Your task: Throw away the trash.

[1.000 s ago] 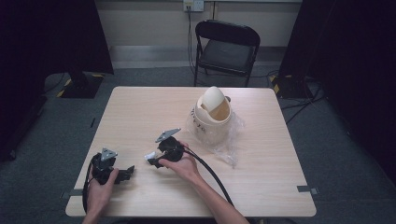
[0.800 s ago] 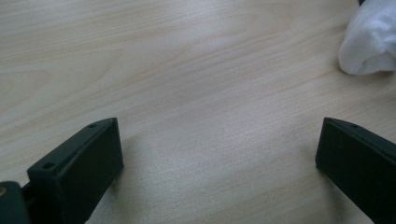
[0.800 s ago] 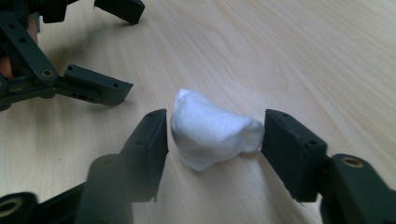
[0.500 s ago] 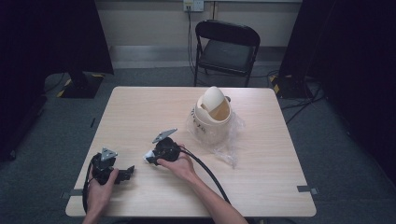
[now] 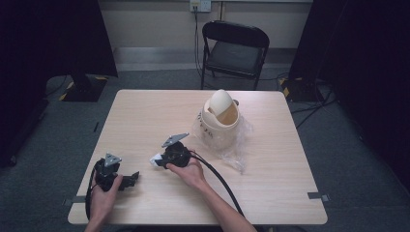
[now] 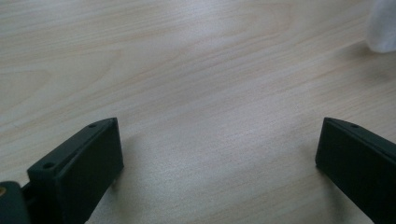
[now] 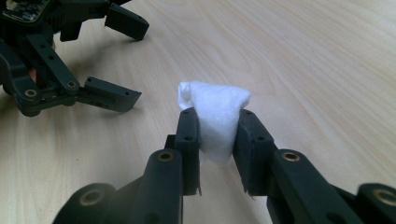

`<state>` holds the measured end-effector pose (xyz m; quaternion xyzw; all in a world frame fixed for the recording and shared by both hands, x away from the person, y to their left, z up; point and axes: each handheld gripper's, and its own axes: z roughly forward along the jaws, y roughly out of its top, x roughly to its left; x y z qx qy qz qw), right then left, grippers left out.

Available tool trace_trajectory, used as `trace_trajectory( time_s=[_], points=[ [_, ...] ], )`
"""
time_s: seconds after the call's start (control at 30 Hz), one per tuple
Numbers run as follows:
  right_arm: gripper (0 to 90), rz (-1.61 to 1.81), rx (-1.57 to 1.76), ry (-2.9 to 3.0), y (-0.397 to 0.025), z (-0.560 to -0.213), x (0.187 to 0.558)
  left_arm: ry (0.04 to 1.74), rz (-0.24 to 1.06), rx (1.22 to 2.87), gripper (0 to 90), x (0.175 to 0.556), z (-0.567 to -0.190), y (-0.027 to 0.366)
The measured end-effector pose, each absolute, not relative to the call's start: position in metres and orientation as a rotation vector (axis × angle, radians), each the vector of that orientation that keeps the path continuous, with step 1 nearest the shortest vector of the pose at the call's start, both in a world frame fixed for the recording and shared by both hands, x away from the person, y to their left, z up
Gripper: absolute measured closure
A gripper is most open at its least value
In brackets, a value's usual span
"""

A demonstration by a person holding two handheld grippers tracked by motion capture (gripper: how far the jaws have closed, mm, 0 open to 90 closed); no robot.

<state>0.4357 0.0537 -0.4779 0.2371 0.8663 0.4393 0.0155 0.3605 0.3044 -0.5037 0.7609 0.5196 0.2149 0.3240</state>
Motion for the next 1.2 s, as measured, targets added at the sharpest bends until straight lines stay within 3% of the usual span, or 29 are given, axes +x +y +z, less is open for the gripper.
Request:
trace_trajectory(
  time_s=[1.2],
  points=[
    [75.0, 1.425, 0.792, 2.535, -0.004, -0.436, 0.421, 1.363, 0.564, 1.996, 0.1, 0.36, -0.504, 0.304]
  ],
)
